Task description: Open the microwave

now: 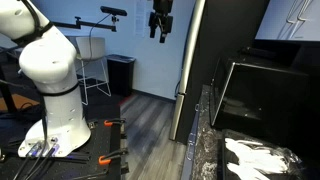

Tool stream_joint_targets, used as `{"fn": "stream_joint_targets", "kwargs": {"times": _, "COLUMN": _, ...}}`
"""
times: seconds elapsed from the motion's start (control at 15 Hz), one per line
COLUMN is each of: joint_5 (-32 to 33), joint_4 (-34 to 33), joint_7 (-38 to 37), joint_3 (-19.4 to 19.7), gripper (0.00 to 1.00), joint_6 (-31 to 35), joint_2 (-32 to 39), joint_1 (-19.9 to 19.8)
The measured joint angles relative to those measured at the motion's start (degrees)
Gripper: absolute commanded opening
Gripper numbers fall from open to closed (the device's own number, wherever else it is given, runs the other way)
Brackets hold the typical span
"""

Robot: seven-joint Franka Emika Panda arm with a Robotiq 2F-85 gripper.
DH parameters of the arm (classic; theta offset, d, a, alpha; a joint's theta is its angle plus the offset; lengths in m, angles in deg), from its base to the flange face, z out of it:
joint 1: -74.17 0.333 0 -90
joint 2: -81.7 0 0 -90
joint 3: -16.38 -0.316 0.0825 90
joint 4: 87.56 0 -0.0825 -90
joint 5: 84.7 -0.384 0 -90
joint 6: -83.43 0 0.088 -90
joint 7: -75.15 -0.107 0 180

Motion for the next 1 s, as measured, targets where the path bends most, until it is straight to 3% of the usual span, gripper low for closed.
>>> {"fn": "stream_joint_targets", "kwargs": {"times": 0.53, "joint_5": 0.8, "joint_4": 0.2, "joint_7": -0.2, "joint_3": -0.5, "gripper": 1.0, "joint_6": 0.2, "joint_2": 0.4, "joint_1": -0.4}}
{"fn": "stream_joint_targets", "kwargs": {"times": 1.0, "joint_5": 8.8, "joint_4": 3.8, "joint_7": -0.3, "joint_3": -2.2, "gripper": 1.0, "joint_6": 7.3, "joint_2": 6.3, "joint_1": -2.1}}
